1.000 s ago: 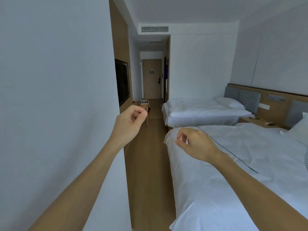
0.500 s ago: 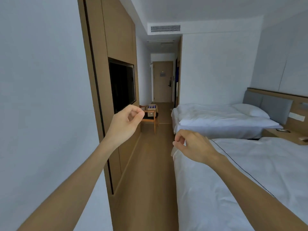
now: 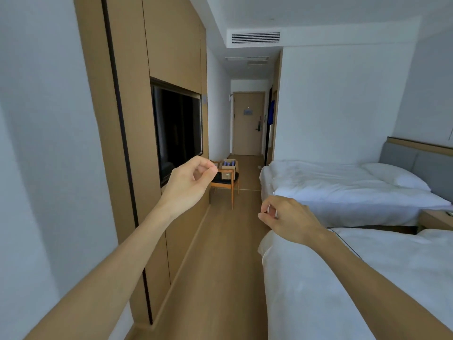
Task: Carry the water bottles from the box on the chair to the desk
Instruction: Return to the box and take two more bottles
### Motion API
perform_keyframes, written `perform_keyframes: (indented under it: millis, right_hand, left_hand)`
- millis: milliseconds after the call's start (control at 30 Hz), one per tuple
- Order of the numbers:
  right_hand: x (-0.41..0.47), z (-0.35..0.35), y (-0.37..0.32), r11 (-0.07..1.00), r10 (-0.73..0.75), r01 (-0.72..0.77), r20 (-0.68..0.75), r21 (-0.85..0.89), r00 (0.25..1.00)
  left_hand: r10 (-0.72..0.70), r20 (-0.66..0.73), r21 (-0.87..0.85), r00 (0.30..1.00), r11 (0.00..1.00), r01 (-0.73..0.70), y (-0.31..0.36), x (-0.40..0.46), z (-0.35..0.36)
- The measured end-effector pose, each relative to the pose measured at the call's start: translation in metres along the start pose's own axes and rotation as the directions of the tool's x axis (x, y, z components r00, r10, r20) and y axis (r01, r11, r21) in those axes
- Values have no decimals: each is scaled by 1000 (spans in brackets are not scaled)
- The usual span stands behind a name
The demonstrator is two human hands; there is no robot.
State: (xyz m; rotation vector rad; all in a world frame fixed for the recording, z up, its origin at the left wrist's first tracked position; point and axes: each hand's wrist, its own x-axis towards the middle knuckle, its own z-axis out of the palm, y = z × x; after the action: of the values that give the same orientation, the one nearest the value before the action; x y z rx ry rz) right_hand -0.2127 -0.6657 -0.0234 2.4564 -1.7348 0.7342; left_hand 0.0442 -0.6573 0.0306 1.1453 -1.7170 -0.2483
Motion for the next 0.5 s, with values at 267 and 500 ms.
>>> perform_keyframes:
  millis: [267, 500]
  right_hand:
    - [166, 56, 70, 999, 36, -36, -16, 8, 999]
    - [280, 109, 141, 998, 56, -56, -9, 25, 998]
  left_hand:
    - [25, 47, 19, 999, 1000, -25, -105, 156, 63]
    - [53, 92, 37, 994, 998, -56, -182, 266, 134]
